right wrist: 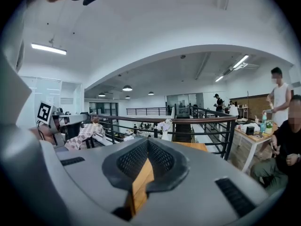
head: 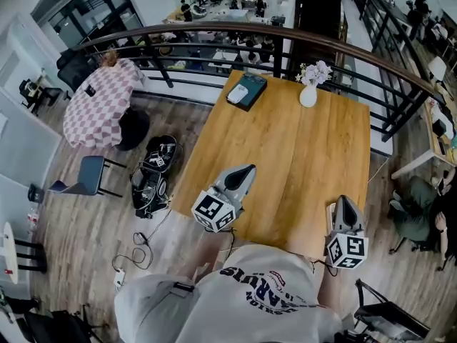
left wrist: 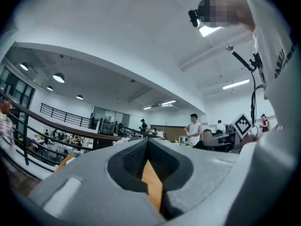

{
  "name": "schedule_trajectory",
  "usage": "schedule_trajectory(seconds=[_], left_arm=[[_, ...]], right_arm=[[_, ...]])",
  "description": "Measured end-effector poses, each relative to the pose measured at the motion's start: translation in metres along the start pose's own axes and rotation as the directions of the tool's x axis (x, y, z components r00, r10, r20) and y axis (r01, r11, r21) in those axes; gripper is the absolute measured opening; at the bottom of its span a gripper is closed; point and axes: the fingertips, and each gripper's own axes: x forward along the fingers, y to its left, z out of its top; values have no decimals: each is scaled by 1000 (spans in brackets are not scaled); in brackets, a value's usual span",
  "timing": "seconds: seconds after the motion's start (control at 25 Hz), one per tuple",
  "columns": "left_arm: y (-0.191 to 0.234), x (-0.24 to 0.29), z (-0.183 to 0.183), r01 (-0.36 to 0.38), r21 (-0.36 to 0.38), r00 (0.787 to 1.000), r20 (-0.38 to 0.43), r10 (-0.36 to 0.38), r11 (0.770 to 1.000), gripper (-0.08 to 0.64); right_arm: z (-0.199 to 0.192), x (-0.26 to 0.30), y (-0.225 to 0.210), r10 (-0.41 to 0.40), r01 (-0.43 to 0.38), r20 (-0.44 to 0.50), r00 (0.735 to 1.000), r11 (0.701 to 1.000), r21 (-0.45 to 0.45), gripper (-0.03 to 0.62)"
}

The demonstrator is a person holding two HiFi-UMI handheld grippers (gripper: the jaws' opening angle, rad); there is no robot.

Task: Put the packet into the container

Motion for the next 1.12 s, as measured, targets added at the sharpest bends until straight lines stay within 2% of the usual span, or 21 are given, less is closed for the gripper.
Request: schedule_trajectory(seconds=[0.12,0.28,0.56,0.72,0.88,1.12], left_arm=[[-5,-2,-7,32,11,999,9,-32,999,0],[-20,-16,-6,77,-59,997,24,-75,995,0],[-79,-78,-1,61,-39,998,16,-60,997,0],[-136,-124,-1,43,-12,999,9,-43,999,0],[-205,-189,-8,25,5,1000,1,-25,1000,0],[-298,-274,-24,11,-26,999,-40,-12,1000,0]], right_arm=[[-8,-17,5,-33,34,-15,999,999,11,8],[-16,-44,19,-53,54,-38,998,998,12,8],[-18,-121,48,-22,23,6,1000,999,-26,8],[-23,-193,57,-18,19,52,998,999,-32,8],[-50,-281,61,-52,52,69,996,999,3,8],[-86,-401,76,-83,80,60,995,996,44,8]])
